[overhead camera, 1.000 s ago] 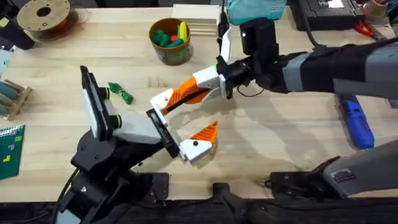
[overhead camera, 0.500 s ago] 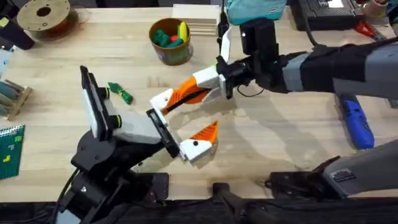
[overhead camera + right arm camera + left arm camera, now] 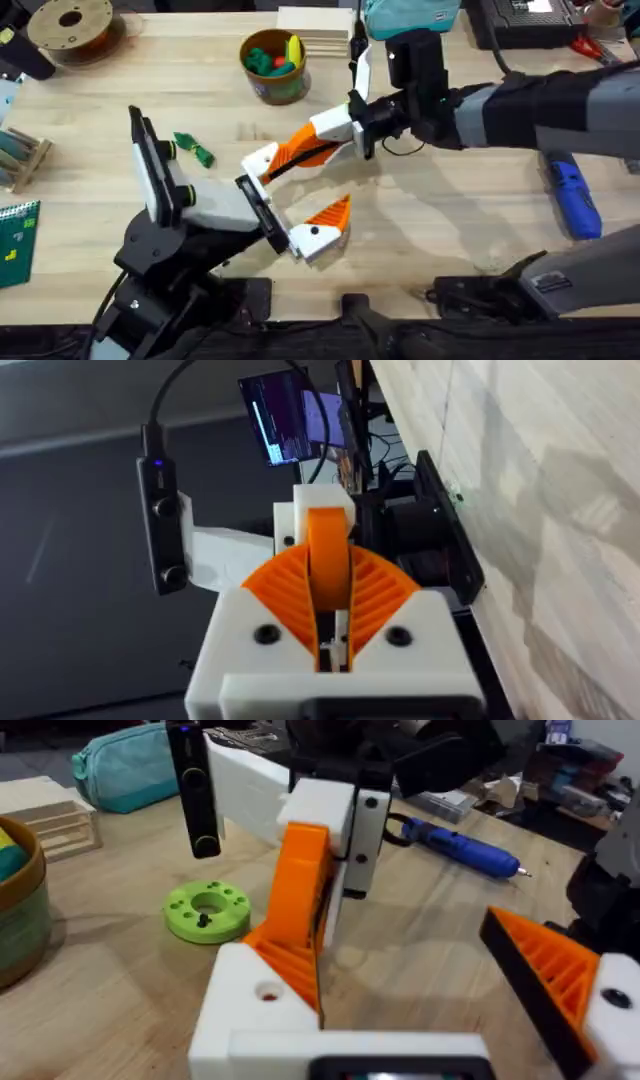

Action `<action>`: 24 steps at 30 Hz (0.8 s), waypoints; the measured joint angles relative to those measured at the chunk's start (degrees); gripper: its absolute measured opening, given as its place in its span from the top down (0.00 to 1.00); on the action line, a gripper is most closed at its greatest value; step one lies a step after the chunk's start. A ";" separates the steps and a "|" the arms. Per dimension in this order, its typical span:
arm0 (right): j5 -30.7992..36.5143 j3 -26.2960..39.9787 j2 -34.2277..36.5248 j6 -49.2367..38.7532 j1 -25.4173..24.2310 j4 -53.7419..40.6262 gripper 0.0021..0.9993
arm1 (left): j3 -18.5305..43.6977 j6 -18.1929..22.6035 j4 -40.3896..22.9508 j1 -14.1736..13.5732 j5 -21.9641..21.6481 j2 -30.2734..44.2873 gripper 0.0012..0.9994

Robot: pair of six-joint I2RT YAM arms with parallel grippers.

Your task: Pick up the gripper from the table and insert it into the empty holder that is missing its gripper. Then pick up a screw, insert it into the mounting hole, and use the screwdriver to tighten it. Finally, clean up the table by picking up the vegetable and placing it into the bucket.

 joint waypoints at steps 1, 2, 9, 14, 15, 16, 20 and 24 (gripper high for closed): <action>0.00 0.00 0.00 0.00 0.00 -0.07 0.88 | 0.00 0.01 0.02 0.00 -0.01 0.00 0.01; 0.00 0.00 0.00 0.00 0.00 -0.12 0.87 | 0.00 0.01 0.02 0.00 -0.01 0.00 0.01; 0.24 0.00 0.91 -0.04 0.39 -0.25 0.68 | 0.00 0.67 0.12 -0.55 2.36 -0.01 0.01; 0.24 0.00 1.07 -0.07 0.39 -0.31 0.64 | 0.00 0.90 0.12 -0.55 2.49 0.00 0.01; 0.24 0.00 1.07 -0.07 0.39 -0.31 0.63 | 0.00 1.02 0.12 -0.55 2.51 0.00 0.01; 0.24 0.00 1.07 -0.09 0.39 -0.33 0.62 | 0.00 1.09 0.12 -0.55 2.50 -0.01 0.01; 0.20 0.00 1.07 -0.11 0.39 -0.31 0.59 | 0.00 1.27 0.15 -0.55 2.49 0.00 0.01; 0.02 0.00 1.07 -0.49 0.33 -0.34 0.46 | 0.00 1.51 0.13 -0.55 2.49 0.00 0.01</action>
